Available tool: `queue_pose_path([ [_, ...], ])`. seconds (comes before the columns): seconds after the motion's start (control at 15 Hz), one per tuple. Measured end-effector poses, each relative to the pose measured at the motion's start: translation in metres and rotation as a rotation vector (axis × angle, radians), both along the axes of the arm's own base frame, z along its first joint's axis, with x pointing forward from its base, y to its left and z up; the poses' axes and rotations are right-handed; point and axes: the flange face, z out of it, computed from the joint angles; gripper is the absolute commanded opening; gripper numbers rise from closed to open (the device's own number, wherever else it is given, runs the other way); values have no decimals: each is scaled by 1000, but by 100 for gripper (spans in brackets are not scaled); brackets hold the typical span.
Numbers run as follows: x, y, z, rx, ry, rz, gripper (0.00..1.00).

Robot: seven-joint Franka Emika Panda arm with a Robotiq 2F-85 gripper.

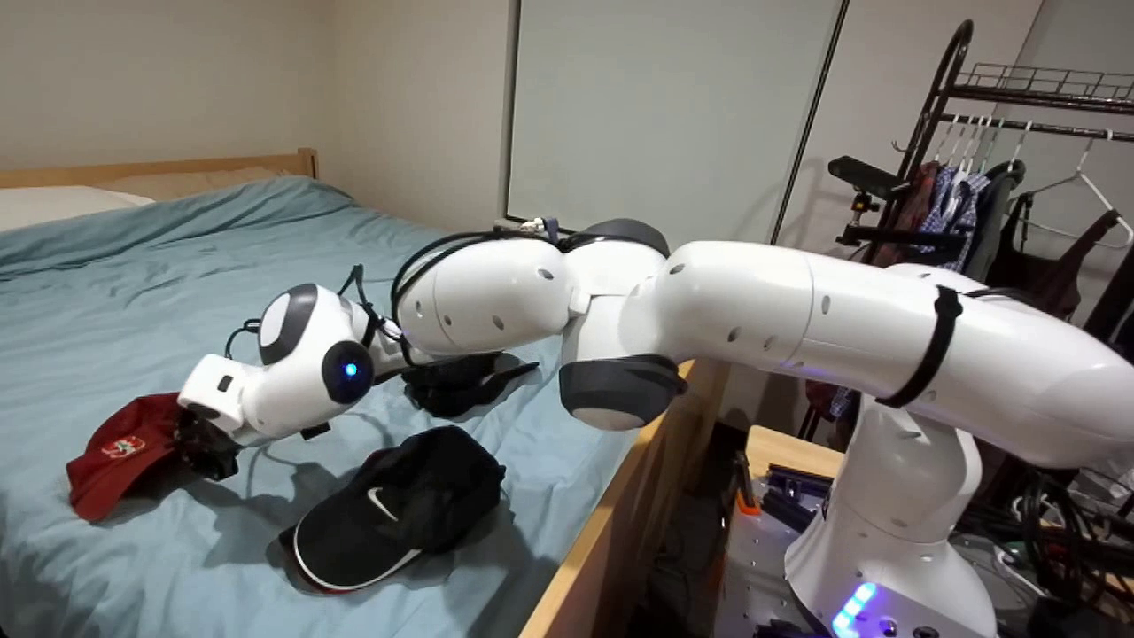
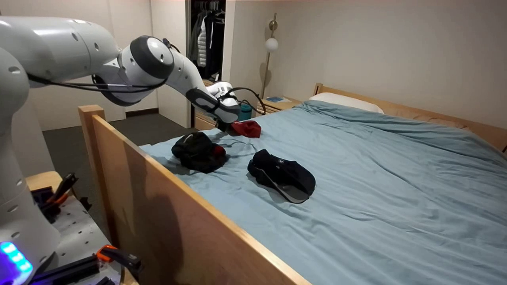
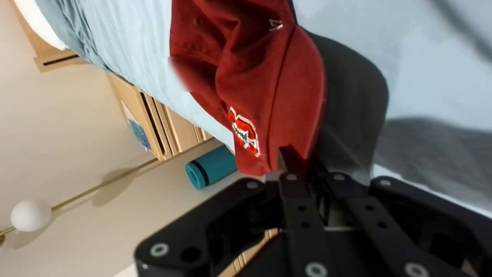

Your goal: Turn the red cap

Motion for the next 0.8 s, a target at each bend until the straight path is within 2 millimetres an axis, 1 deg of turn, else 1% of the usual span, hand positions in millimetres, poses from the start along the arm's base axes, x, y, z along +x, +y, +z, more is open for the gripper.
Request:
queue_pose_path([
  [0.07,-2,-6,2,17,25,30,5],
  [0.13,-3,-5,0,24,33,48,5],
  [0.27,-13,7,-18,25,59,94,5],
  [0.4,-23,8,-33,-1,94,135,5],
  [0.47,-25,4,-34,-14,103,143,5],
  [0.6,-24,-7,-28,-59,108,158,5],
  [0.67,-24,-12,-24,-79,111,160,33],
  [0.73,-23,-18,-20,-98,114,154,34],
  [0.8,-22,-24,-14,-106,116,133,37],
])
